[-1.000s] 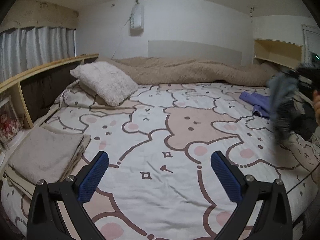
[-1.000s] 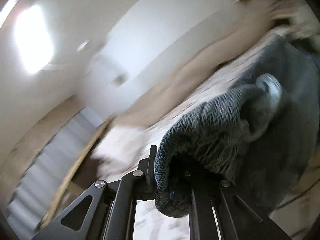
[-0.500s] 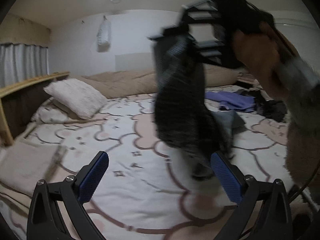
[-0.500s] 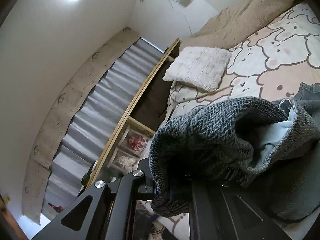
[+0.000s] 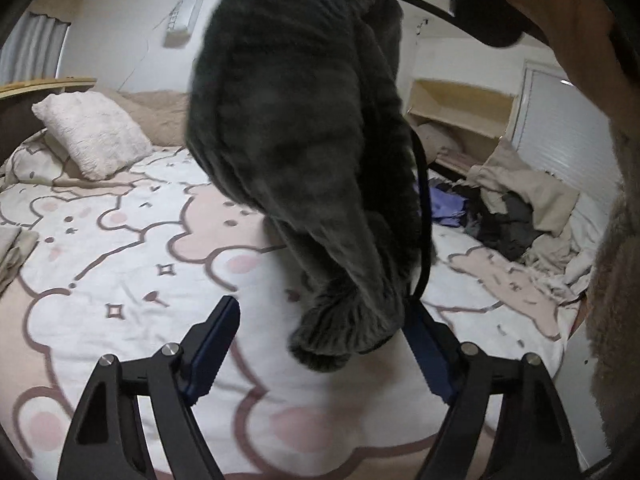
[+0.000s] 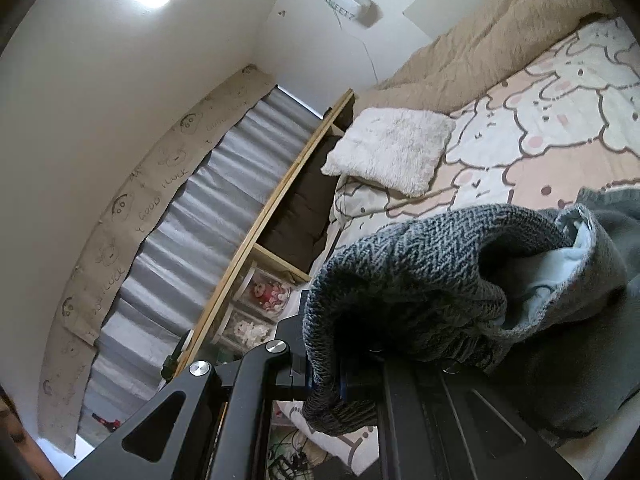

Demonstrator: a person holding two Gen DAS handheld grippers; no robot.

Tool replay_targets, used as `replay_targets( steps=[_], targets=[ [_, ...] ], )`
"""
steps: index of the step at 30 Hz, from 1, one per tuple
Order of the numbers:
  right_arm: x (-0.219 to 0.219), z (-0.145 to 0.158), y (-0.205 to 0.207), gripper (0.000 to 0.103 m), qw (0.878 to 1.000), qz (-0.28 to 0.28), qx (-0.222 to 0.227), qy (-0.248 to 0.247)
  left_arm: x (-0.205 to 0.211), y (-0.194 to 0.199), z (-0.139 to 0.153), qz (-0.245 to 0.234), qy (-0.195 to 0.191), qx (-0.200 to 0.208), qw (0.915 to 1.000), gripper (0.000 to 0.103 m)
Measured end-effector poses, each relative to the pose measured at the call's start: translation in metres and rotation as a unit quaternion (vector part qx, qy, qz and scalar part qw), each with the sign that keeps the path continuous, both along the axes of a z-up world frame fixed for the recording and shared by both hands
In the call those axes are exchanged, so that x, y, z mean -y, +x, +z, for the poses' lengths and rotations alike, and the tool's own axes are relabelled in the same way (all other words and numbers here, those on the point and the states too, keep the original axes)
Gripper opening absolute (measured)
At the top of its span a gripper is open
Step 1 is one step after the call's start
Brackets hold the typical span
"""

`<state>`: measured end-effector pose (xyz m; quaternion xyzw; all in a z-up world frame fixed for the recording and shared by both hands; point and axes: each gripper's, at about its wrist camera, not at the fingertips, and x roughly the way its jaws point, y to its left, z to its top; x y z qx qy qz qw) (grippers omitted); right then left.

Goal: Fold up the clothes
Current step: 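Lift the shorts with the right tool toward the left tool, then grasp the shorts waistband with the left tool while the right tool holds it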

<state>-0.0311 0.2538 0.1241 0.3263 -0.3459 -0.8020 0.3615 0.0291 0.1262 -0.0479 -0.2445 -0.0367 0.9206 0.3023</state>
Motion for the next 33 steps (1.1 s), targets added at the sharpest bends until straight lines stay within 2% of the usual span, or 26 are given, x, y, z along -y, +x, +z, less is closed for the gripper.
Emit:
replay_targets(
  steps=[5,8,9,10,11,13,18,21,23,26,28,33],
  targets=[
    [0.000,0.022,0.007,0.010,1.000,0.003,-0.021,0.000,-0.019,0.010,-0.002,-0.005,-0.017,-0.041,0.9990,0.085],
    [-0.001,0.035,0.013,0.010,0.999,0.001,-0.036,-0.007,-0.015,0.001,-0.004,0.006,-0.017,-0.036,0.9992,0.082],
    [-0.002,0.039,0.015,0.010,0.999,0.000,-0.042,-0.011,-0.013,-0.002,-0.005,0.010,-0.017,-0.033,0.9993,0.068],
    [-0.004,0.044,0.018,0.010,0.999,-0.002,-0.048,-0.013,-0.011,-0.006,-0.005,0.014,-0.017,-0.030,0.9993,0.047],
    [-0.006,0.048,0.021,0.010,0.998,-0.003,-0.054,-0.014,-0.005,-0.010,-0.004,0.017,-0.015,-0.022,0.9995,0.037],
    [-0.011,0.058,0.027,0.010,0.998,-0.012,-0.068,-0.014,0.009,-0.013,0.001,0.024,-0.001,-0.011,0.9997,0.027],
    [-0.035,0.083,0.049,0.010,0.992,-0.058,-0.115,-0.007,0.055,-0.016,0.045,0.073,0.034,-0.029,0.9963,0.023],
    [-0.049,0.099,0.066,0.010,0.986,-0.086,-0.146,-0.005,0.079,-0.019,0.086,0.108,0.050,-0.064,0.9908,0.022],
    [-0.058,0.113,0.080,0.010,0.980,-0.105,-0.171,-0.001,0.094,-0.018,0.120,0.134,0.058,-0.100,0.9842,0.022],
    [-0.069,0.137,0.111,0.010,0.967,-0.133,-0.217,0.013,0.116,-0.007,0.175,0.171,0.072,-0.166,0.9685,0.021],
    [-0.073,0.151,0.132,0.010,0.957,-0.150,-0.246,0.021,0.131,0.009,0.212,0.191,0.078,-0.217,0.9541,0.020],
    [-0.073,0.176,0.181,0.010,0.934,-0.180,-0.307,0.028,0.153,0.070,0.282,0.222,0.087,-0.323,0.9156,0.019]
  ],
)
